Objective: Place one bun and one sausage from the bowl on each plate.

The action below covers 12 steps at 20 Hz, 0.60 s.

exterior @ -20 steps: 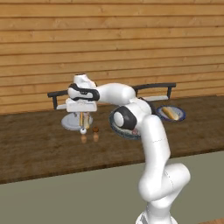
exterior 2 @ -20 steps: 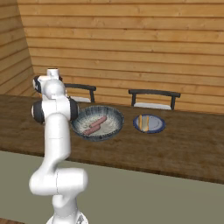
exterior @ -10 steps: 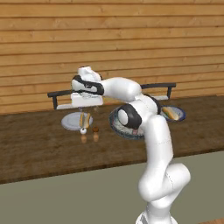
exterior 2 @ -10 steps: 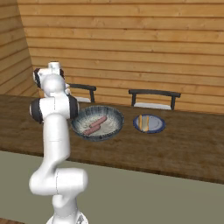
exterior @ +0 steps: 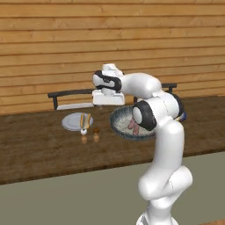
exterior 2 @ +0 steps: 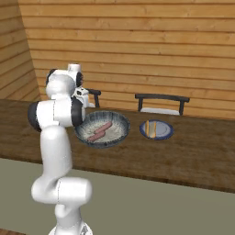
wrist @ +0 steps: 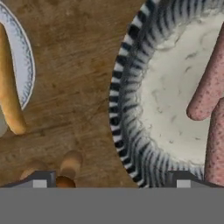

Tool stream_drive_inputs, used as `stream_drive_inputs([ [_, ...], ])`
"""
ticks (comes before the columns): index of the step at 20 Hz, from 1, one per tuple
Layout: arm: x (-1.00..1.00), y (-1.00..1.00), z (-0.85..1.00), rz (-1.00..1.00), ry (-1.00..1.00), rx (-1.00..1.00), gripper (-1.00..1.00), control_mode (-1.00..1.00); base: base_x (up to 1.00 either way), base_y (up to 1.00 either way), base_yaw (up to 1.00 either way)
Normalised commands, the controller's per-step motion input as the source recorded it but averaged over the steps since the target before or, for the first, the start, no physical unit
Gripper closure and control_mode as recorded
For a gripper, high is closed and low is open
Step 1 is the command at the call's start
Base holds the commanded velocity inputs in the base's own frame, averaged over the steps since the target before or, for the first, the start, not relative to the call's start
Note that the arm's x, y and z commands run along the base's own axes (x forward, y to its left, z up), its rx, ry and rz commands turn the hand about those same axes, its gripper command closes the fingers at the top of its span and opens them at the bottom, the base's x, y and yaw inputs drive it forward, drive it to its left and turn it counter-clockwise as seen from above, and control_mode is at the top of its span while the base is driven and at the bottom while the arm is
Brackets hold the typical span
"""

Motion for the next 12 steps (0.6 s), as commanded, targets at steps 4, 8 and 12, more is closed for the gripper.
stream_drive_inputs([
  [4, 0.02, -1.00, -0.14, -0.07, -0.03, 0.02, -1.00, -1.00, 0.00, 0.00, 0.00],
  [8, 0.14, -0.96, 0.00, 0.01, -0.03, 0.00, -1.00, -1.00, 0.00, 0.00, 0.00],
  [12, 0.41, -0.63, -0.07, 0.06, -0.01, 0.00, -1.00, -1.00, 0.00, 0.00, 0.00],
])
